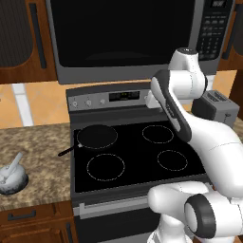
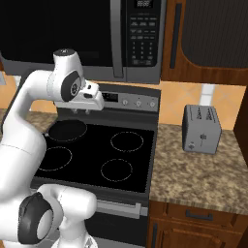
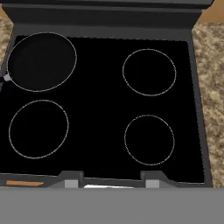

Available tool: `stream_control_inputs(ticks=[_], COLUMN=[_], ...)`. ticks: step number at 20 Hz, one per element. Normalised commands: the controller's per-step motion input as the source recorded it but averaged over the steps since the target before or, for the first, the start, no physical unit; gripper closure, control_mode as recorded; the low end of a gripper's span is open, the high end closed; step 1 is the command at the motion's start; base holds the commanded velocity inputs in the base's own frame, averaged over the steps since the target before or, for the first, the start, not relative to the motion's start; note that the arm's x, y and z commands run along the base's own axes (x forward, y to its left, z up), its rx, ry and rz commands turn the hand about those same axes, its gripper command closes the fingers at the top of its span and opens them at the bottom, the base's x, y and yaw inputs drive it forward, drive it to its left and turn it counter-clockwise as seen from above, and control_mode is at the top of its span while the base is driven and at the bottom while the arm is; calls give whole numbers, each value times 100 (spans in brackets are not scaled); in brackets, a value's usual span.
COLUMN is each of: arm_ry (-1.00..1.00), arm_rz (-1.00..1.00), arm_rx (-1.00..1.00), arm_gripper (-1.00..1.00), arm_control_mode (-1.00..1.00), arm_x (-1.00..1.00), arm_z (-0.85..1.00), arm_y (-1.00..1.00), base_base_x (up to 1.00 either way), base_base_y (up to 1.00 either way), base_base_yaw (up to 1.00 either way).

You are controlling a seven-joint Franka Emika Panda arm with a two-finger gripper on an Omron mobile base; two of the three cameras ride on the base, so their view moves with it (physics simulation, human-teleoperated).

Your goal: Pick the kettle from the counter and place it on a stove burner. Then turn the burner on.

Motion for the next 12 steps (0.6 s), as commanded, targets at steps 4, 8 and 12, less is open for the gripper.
stream_control_inputs(ticks=[4, 8, 12], arm_ry=[-10, -4, -3], arm_rz=[0, 0, 0], arm_rx=[-3, -9, -15], arm_gripper=[-100, -100, -100], arm_control_mode=[-100, -100, -100], arm_x=[-11, -19, -28], arm_z=[0, 0, 0], arm_y=[7, 61, 100], base_base_x=[0, 0, 0], base_base_y=[0, 0, 0], base_base_yaw=[0, 0, 0])
